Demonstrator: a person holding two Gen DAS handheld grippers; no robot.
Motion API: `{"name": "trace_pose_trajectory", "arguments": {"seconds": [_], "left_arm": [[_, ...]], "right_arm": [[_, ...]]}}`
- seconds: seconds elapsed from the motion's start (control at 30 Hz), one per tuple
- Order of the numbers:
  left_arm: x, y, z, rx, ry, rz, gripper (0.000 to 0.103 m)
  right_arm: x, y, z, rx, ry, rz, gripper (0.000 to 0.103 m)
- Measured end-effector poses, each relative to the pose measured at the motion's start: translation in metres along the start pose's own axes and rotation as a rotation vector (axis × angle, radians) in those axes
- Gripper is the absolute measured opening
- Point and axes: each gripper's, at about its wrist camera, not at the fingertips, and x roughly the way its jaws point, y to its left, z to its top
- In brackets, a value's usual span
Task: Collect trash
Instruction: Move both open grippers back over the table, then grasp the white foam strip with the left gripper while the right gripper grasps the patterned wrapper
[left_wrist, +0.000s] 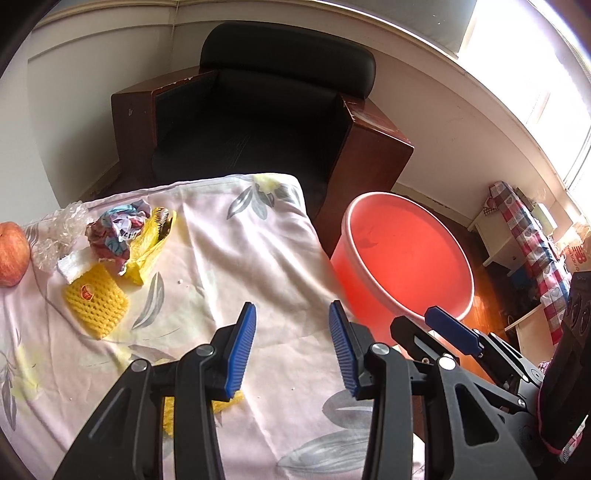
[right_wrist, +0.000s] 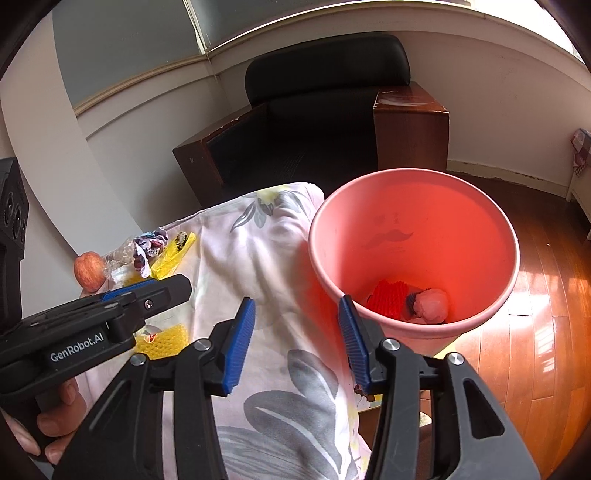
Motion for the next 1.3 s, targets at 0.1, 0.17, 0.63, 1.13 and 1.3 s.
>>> {"name": "trace_pose_trajectory", "arguments": {"seconds": [0.1, 0.17, 0.63, 1.13, 1.3], "left_arm": [[-0.007, 0.012, -0.005, -0.016, -0.01, 0.018, 0.041], [-0.012, 0.021, -0.009, -0.027, -0.018, 0.031, 0.041], [-0.04, 0.081, -0.03, -0.111, -0.046, 0.108, 0.041], [-0.051, 0.141, -0.062, -0.162, -0.045, 0.188, 0.041], [-0.048, 0.161, -0.063, -0.2, -0.047, 0.209, 0.041]], "right_arm": [[0.0, 0.012, -0.001, -0.019, 0.0, 0.016, 0.048], [-0.001, 0.019, -0.003, -0.03, 0.002, 0.027, 0.048], [0.011, 0.07, -0.014, -0.103, 0.061, 0.079, 0.048], [0.03, 0.094, -0.033, -0.138, 0.109, 0.107, 0.048], [0.037, 0.103, -0.037, -0.173, 0.117, 0.131, 0.048]]}}
